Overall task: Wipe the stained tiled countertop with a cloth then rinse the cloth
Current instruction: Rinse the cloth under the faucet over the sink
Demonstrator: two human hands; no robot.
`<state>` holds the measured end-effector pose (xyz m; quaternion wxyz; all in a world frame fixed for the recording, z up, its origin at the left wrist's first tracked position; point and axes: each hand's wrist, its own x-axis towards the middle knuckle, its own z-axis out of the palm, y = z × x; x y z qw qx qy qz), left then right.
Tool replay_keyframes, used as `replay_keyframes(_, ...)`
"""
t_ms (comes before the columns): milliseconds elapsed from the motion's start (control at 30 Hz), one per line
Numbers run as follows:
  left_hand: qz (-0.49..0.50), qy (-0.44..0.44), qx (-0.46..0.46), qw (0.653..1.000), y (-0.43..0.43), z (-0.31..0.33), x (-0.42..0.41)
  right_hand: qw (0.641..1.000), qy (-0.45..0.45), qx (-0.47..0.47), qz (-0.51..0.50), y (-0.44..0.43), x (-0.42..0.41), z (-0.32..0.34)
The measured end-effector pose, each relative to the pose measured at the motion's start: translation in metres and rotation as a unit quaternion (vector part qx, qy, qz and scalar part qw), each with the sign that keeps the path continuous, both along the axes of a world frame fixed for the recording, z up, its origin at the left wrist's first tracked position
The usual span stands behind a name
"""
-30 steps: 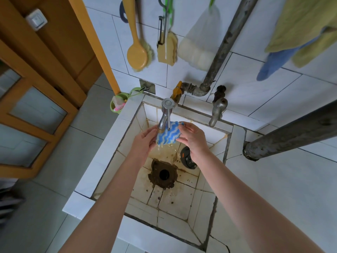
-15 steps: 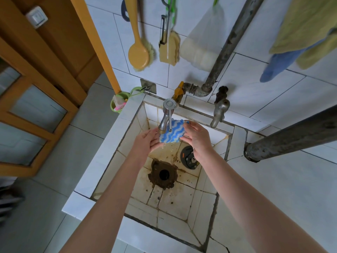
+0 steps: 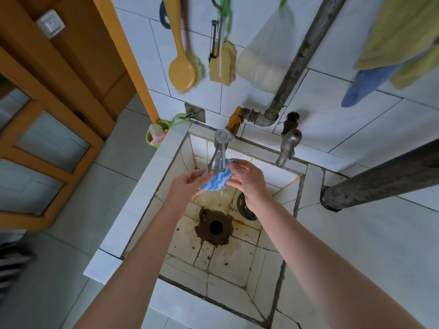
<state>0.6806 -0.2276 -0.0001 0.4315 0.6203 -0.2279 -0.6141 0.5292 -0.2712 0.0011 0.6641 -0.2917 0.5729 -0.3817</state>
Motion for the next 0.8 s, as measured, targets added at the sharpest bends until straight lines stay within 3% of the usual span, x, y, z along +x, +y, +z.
replay_keyframes(300, 0.055, 0.009, -0.023, 0.998, 0.002, 0.008, 0.015, 0.992, 0.072, -0.040, 0.096, 0.000, 0.020, -0.001)
replay_keyframes(500, 0.062, 0.027, -0.037, 0.997, 0.000, 0.005, 0.016, 0.994, 0.021, -0.035, 0.099, 0.001, 0.019, 0.002)
replay_keyframes(800, 0.026, -0.021, -0.050, 0.998, -0.005, -0.001, -0.002, 0.996, 0.033, -0.056, 0.053, 0.000, -0.002, 0.006)
